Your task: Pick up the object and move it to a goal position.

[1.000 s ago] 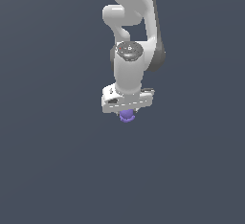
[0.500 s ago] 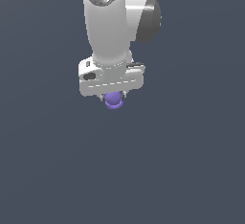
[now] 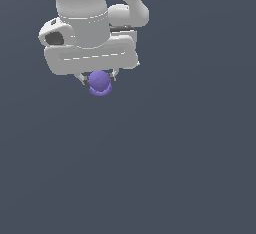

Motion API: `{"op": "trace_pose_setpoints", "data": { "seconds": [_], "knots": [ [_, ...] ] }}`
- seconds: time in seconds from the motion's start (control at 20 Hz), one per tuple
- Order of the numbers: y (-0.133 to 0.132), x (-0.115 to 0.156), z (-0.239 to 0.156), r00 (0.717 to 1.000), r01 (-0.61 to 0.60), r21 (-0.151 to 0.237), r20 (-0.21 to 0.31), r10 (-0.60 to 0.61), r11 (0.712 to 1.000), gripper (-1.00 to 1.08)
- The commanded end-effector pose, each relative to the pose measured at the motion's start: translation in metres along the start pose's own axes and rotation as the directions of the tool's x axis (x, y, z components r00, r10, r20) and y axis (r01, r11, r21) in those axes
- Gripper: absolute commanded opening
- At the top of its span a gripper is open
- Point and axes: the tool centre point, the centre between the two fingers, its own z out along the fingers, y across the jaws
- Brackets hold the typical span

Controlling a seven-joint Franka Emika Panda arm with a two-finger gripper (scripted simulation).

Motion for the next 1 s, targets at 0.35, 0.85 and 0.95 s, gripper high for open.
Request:
{"op": "trace_pose_setpoints", "data": {
  "seconds": [0.35,0.85,0.95],
  "knots": [
    [0.034,0.001,-0.070,1.000,0.001,0.000,0.002,-0.001,1.000,-1.00],
    [0.058,0.004,-0.119,1.000,0.001,-0.001,0.002,-0.001,1.000,-1.00],
    [0.061,0.004,-0.125,1.000,0.001,-0.001,0.002,-0.001,1.000,-1.00]
  ]
}}
